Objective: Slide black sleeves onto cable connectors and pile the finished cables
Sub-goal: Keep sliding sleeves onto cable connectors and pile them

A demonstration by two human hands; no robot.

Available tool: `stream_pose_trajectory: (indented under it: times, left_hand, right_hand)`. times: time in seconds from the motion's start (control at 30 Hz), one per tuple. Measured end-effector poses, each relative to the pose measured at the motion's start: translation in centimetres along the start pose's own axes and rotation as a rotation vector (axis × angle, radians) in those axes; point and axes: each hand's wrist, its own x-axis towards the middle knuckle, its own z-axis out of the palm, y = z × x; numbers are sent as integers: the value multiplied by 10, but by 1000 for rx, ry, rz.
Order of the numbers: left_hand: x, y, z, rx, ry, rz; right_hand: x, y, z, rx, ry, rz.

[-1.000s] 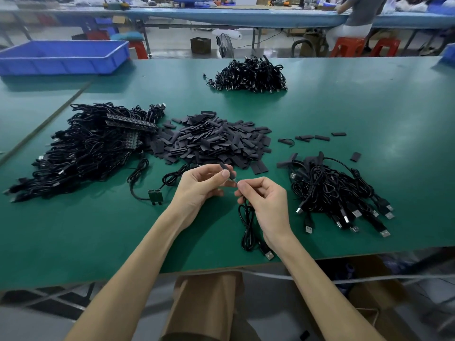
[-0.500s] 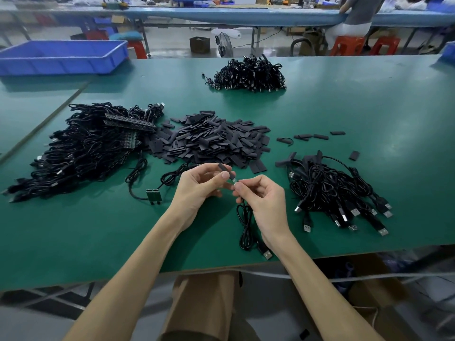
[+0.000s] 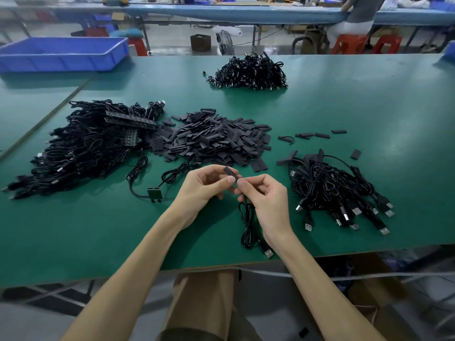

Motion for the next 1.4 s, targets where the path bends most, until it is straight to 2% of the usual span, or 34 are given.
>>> stream_pose_trajectory:
  times: [0.17,0.4,0.97,1.23,1.4]
  left_hand:
    - [1,-2,1,2,53,-2]
    - [3,-4,-3,-120,116,-91]
    - [7,-7,-7,55,25,-113]
    - [7,-7,-3,-36,167,-142]
    - [8,-8,-5,14,136,-134]
  right_hand:
    - [0,0,0,-18,-22,19]
    - [1,3,1,-156,-54,17]
    - [-4,-2,0,-214,9,11]
    - [-5,-6,6,-399,-87,-23]
    - [-6,-5,5,-470,-44,-41]
